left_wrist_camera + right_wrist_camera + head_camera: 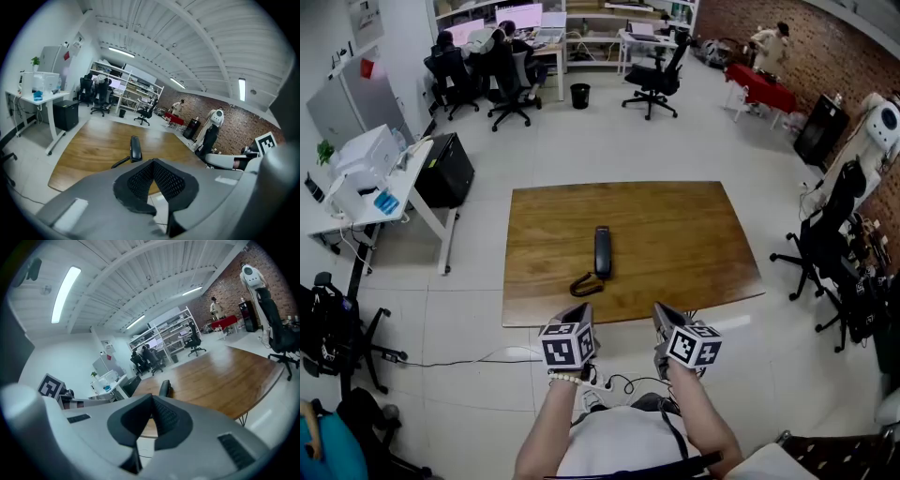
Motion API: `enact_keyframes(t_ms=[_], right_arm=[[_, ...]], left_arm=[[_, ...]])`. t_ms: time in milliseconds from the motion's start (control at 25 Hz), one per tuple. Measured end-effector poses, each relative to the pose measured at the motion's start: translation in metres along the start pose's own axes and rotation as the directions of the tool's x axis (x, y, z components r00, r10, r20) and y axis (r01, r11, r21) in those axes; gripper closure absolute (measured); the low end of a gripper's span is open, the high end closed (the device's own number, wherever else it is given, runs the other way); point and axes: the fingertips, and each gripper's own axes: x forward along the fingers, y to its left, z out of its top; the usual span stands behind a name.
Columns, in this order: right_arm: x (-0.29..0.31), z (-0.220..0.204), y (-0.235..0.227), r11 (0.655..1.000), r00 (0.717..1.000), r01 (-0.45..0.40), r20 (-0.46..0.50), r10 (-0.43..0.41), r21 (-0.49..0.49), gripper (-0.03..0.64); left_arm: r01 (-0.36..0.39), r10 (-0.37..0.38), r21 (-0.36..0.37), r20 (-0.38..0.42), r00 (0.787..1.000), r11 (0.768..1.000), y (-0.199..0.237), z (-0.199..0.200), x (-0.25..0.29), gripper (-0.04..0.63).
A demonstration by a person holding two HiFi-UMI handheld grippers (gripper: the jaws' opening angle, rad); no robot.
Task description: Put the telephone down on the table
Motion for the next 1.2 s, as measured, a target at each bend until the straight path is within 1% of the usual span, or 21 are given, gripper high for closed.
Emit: enact_keyframes(t_ms=[240, 440, 560, 720, 880, 1000, 1200], right_arm=[[-0.015, -0.007, 0.007, 0.997, 0.997, -0.068, -0.031, 0.067, -0.037, 0.614], [-0.030, -0.027, 0.008, 0.992, 0.990, -0.125, -0.066, 0.123, -0.019, 0.614], [-0.041, -0.042, 0.008, 0.988, 0.984, -0.154, -0.086, 0.153, -0.001, 0.614], [-0.055, -0.056, 0.012, 0.985, 0.981, -0.173, -0.092, 0.172, -0.008, 0.614], [-0.065, -0.065, 0.015, 0.982, 0.978, -0.187, -0.097, 0.183, -0.036, 0.614], [-0.075, -0.068, 0.010, 0.981, 0.979, -0.187, -0.092, 0.183, -0.044, 0.614], [-0.082, -0.062, 0.005, 0.984, 0.982, -0.176, -0.076, 0.172, -0.043, 0.614]], left_arm=[[-0.039, 0.041, -0.045, 0.033, 0.999, 0.998, -0.013, -0.014, -0.020, 0.595], [-0.082, 0.085, -0.076, 0.042, 0.995, 0.994, -0.022, -0.035, -0.038, 0.595], [-0.101, 0.104, -0.083, 0.032, 0.994, 0.991, -0.032, -0.053, -0.047, 0.595], [-0.116, 0.116, -0.072, 0.002, 0.993, 0.991, -0.045, -0.076, -0.059, 0.595], [-0.131, 0.129, -0.063, -0.027, 0.991, 0.989, -0.053, -0.093, -0.065, 0.595], [-0.135, 0.134, -0.061, -0.026, 0.991, 0.989, -0.061, -0.098, -0.068, 0.595], [-0.127, 0.126, -0.054, -0.019, 0.992, 0.990, -0.068, -0.095, -0.069, 0.595]])
